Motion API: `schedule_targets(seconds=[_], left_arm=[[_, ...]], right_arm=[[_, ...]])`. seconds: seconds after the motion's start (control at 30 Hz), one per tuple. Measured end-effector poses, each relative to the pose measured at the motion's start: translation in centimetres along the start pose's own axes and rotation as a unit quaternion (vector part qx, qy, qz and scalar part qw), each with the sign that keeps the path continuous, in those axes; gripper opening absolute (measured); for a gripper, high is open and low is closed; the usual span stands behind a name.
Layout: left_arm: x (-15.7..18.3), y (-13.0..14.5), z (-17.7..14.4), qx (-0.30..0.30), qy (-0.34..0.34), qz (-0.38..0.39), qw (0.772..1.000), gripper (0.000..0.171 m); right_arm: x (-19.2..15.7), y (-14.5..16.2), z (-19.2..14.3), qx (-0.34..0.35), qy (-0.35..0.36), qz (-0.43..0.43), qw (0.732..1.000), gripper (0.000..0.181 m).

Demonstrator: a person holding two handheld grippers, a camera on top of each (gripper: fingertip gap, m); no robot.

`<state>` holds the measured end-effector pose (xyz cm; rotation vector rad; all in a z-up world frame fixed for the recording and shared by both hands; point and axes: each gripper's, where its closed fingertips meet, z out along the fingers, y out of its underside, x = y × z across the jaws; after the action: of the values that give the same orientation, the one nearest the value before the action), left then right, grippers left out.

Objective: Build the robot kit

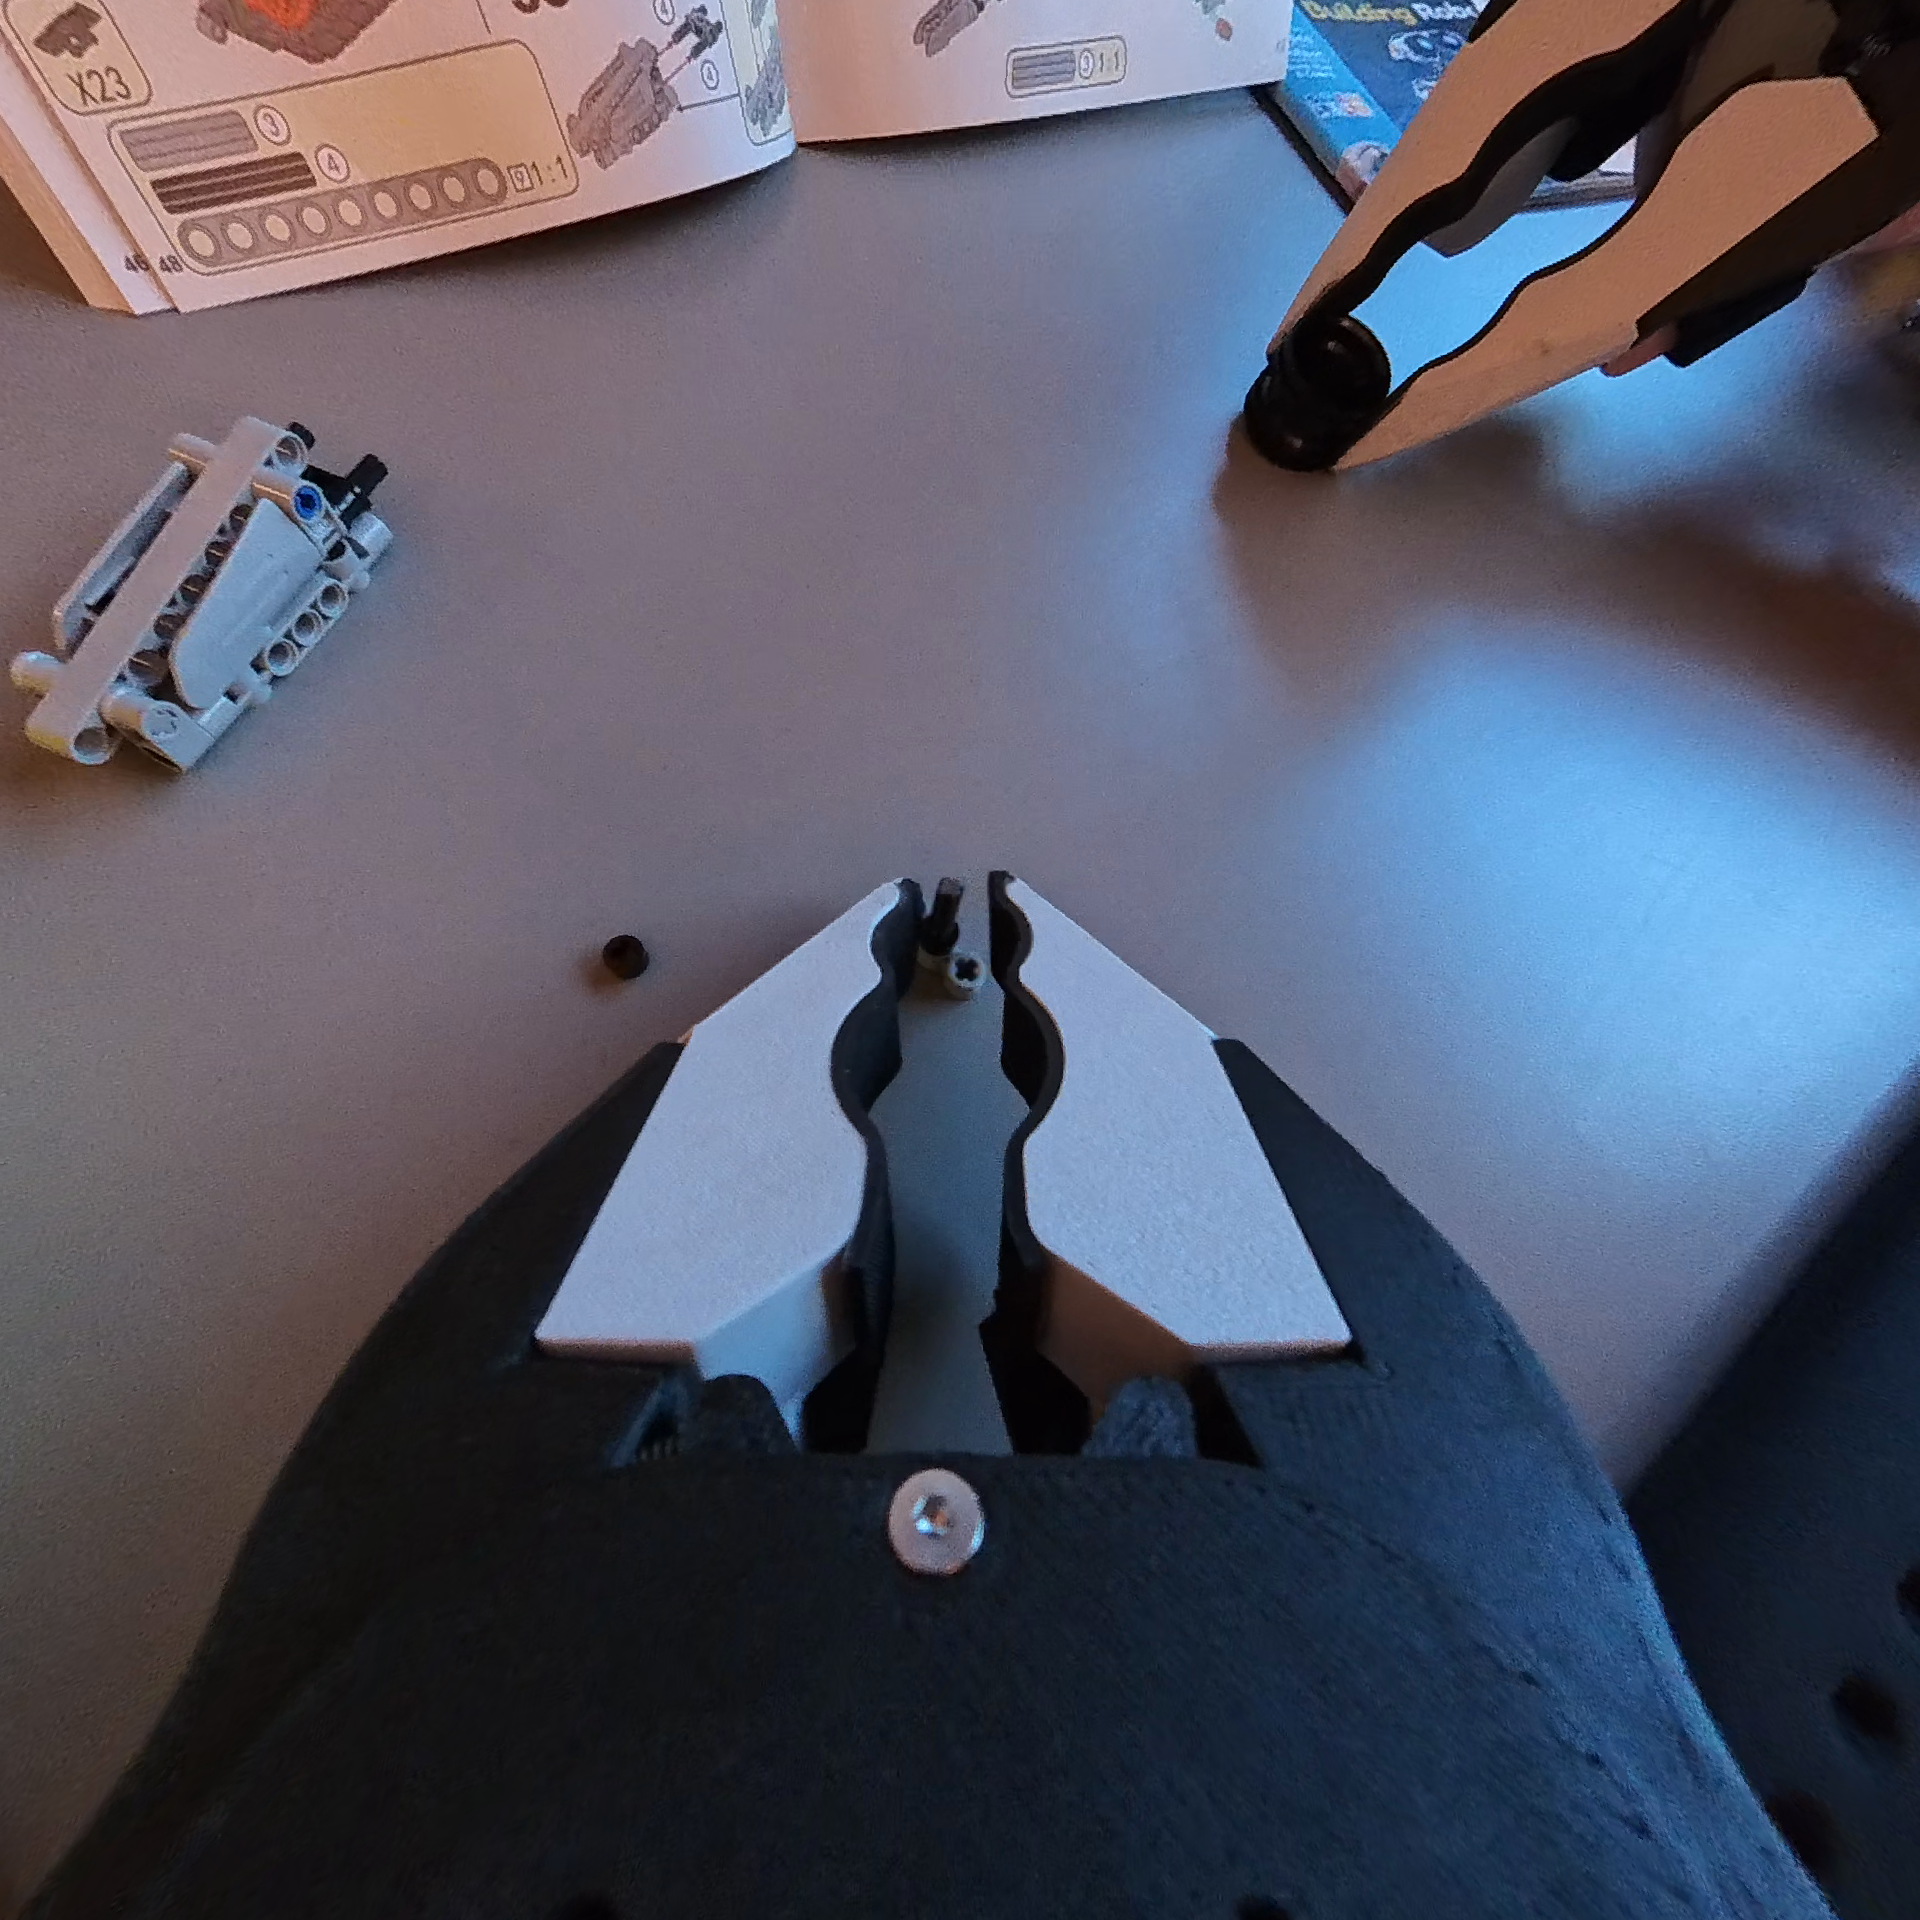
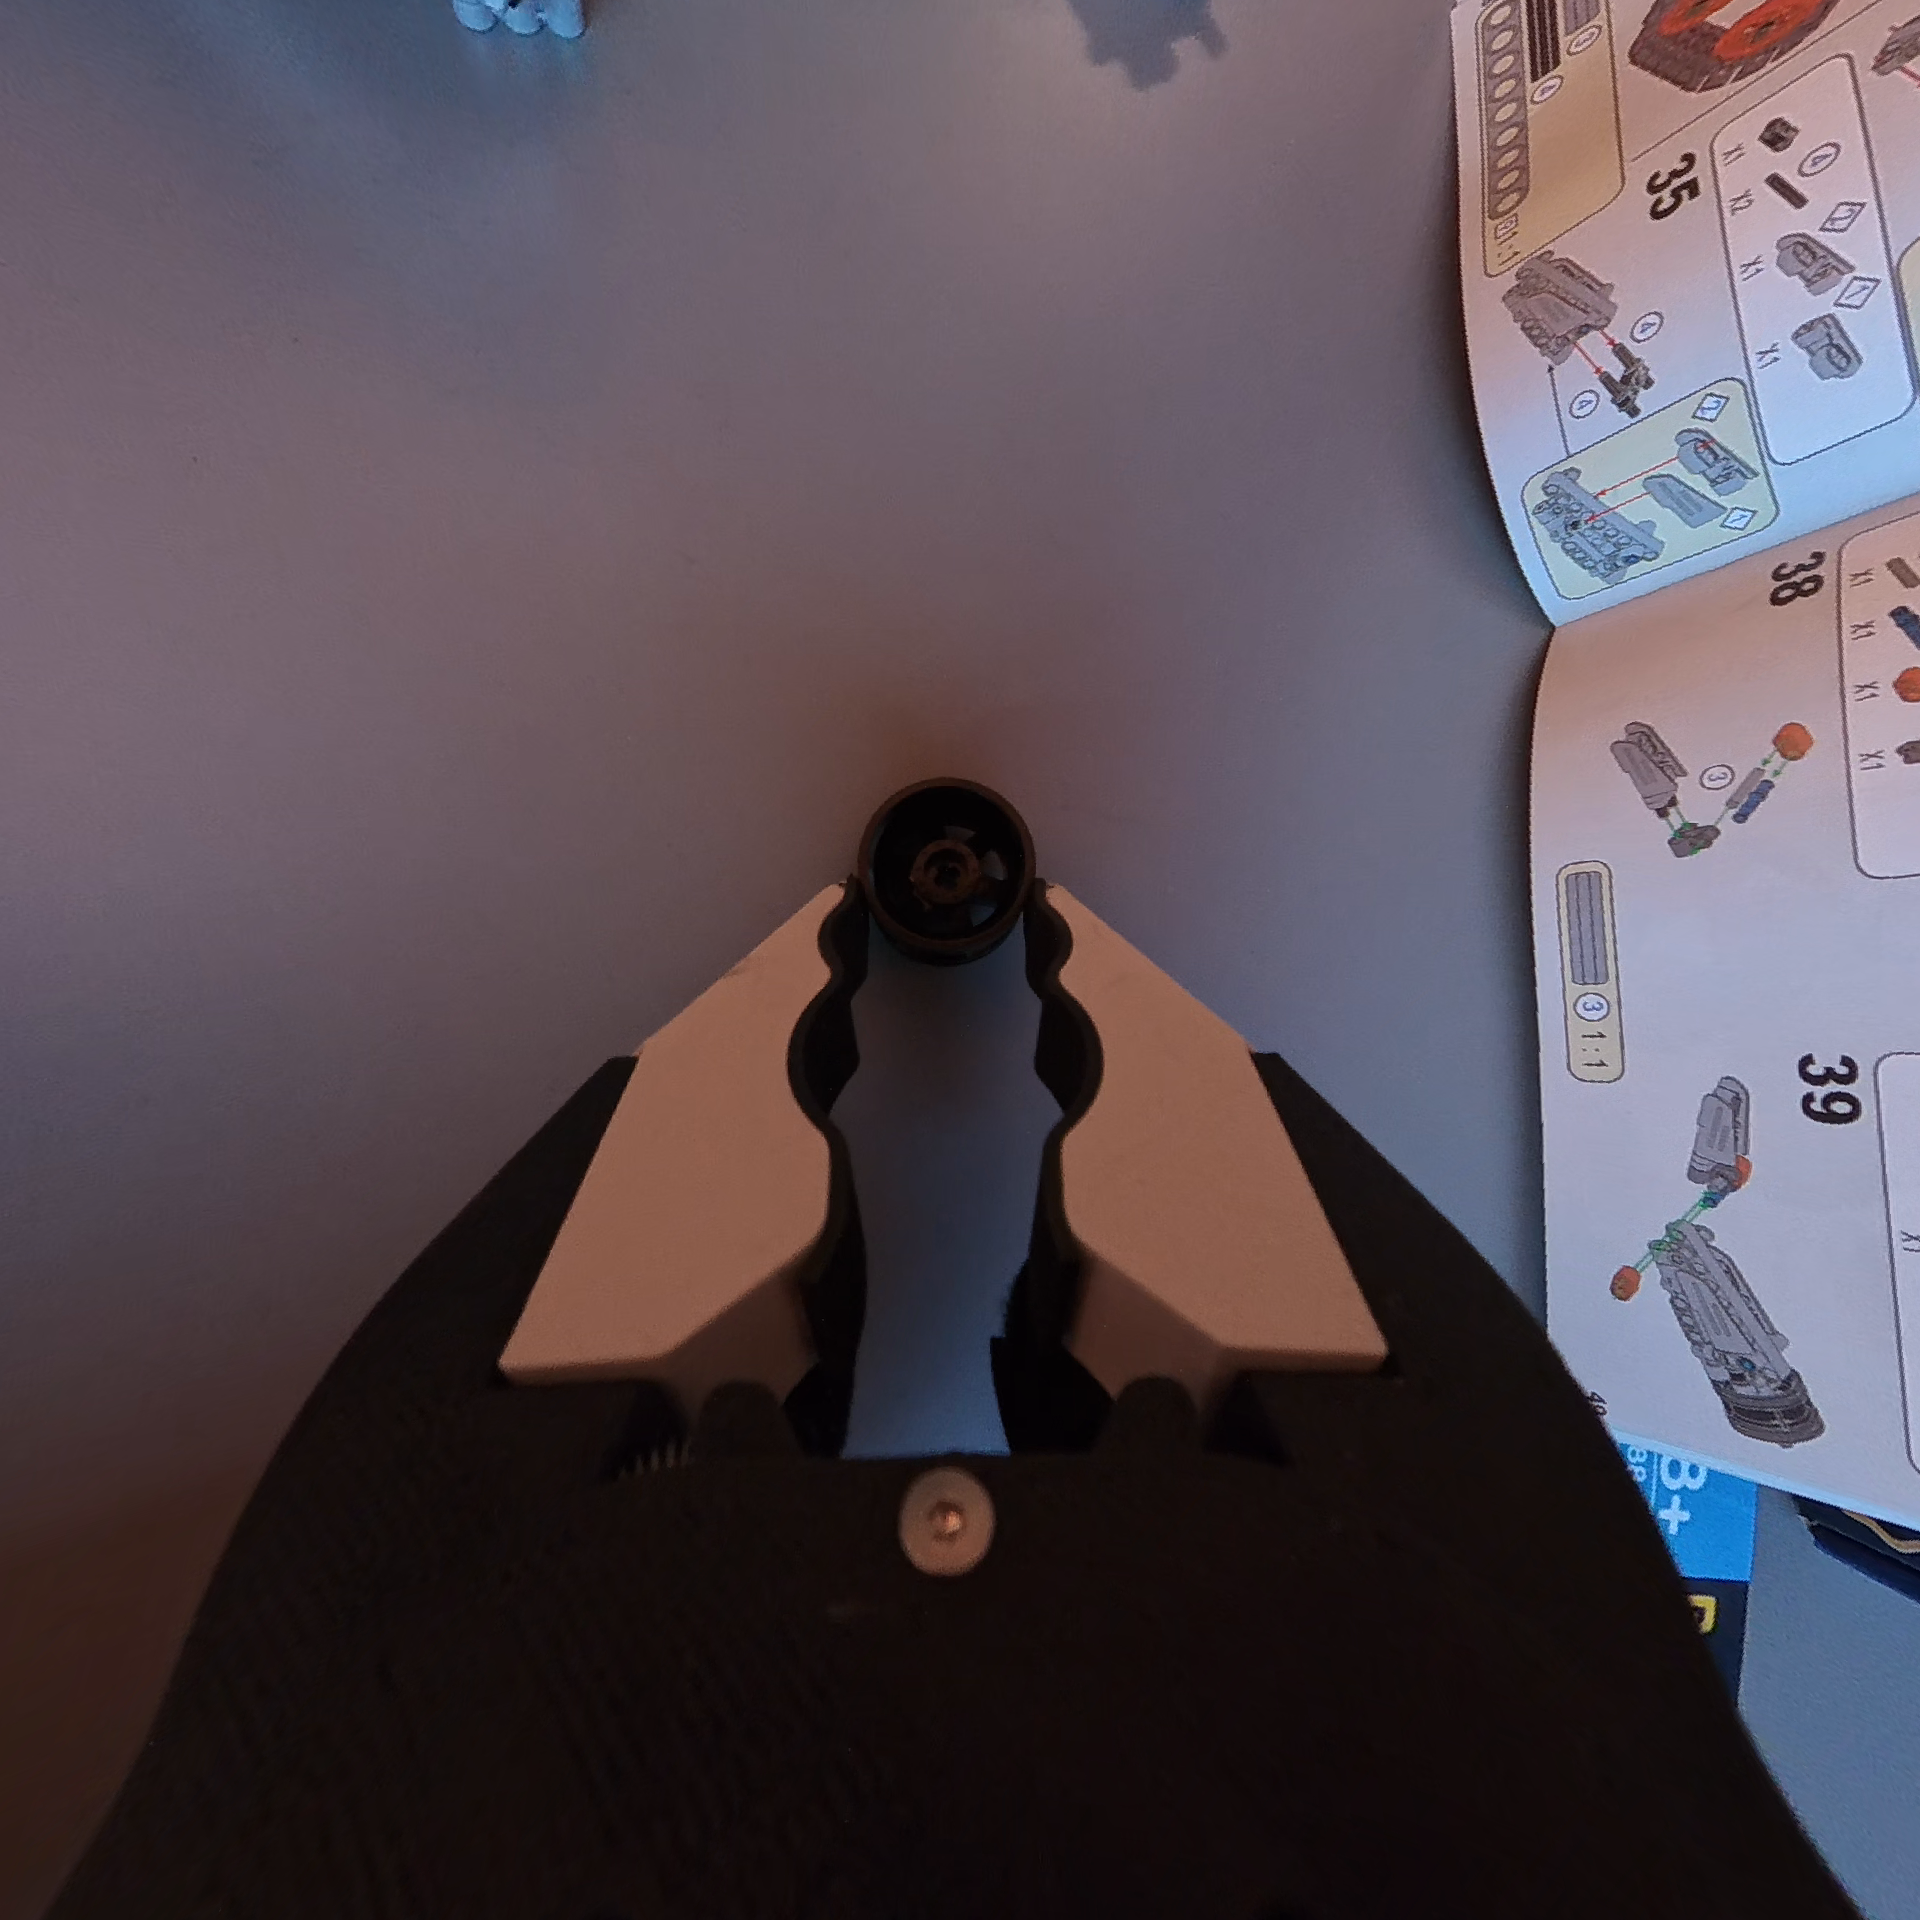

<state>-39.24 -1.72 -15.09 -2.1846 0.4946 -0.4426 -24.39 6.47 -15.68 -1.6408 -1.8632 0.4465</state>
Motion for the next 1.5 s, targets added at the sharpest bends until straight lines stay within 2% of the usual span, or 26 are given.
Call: schedule_targets(seconds=[0.2, 0.33, 0.5, 0.6, 0.87, 1.07, 1.23, 1.33, 1.4, 1.5], left_arm=[[0.1, 0.2, -0.2, 0.000, -0.031, 0.020, 0.999, 0.019], [0.2, 0.5, -0.4, -0.004, -0.064, 0.033, 0.997, 0.031], [-0.6, 0.8, -0.6, -0.018, -0.125, 0.092, 0.988, 0.028], [-0.5, 0.7, -0.5, -0.018, -0.124, 0.084, 0.989, 0.031], [-0.8, 1.1, -1.4, -0.014, -0.104, 0.041, 0.994, 0.025], [-0.4, 0.9, -2.3, -0.003, -0.126, 0.068, 0.990, 0.025], [-0.4, 1.6, -1.7, -0.032, -0.121, 0.071, 0.990, 0.025], [-0.2, 1.2, -2.0, -0.018, -0.107, 0.056, 0.993, 0.016], [-0.1, 1.3, -2.1, -0.013, -0.094, 0.045, 0.994, 0.001], [-0.4, 1.2, -2.1, -0.013, -0.100, 0.038, 0.994, 0.001]], right_arm=[[0.0, 0.0, 0.0, 0.000, 0.000, -0.001, 1.000, 0.030], [0.0, 0.0, 0.0, 0.002, -0.003, 0.002, 1.000, 0.030], [0.0, 0.0, 0.0, 0.003, -0.004, 0.005, 1.000, 0.030], [0.0, 0.0, 0.0, 0.002, -0.003, 0.004, 1.000, 0.030], [0.0, 0.0, 0.0, 0.002, -0.003, 0.004, 1.000, 0.030], [0.0, 0.0, 0.0, 0.003, -0.004, 0.005, 1.000, 0.030], [0.0, 0.0, 0.1, 0.004, -0.005, 0.007, 1.000, 0.030], [0.0, 0.0, 0.1, 0.005, -0.004, 0.007, 1.000, 0.031], [0.0, 0.0, 0.1, 0.004, -0.004, 0.006, 1.000, 0.030], [0.0, 0.0, 0.1, 0.003, -0.003, 0.005, 1.000, 0.031]])
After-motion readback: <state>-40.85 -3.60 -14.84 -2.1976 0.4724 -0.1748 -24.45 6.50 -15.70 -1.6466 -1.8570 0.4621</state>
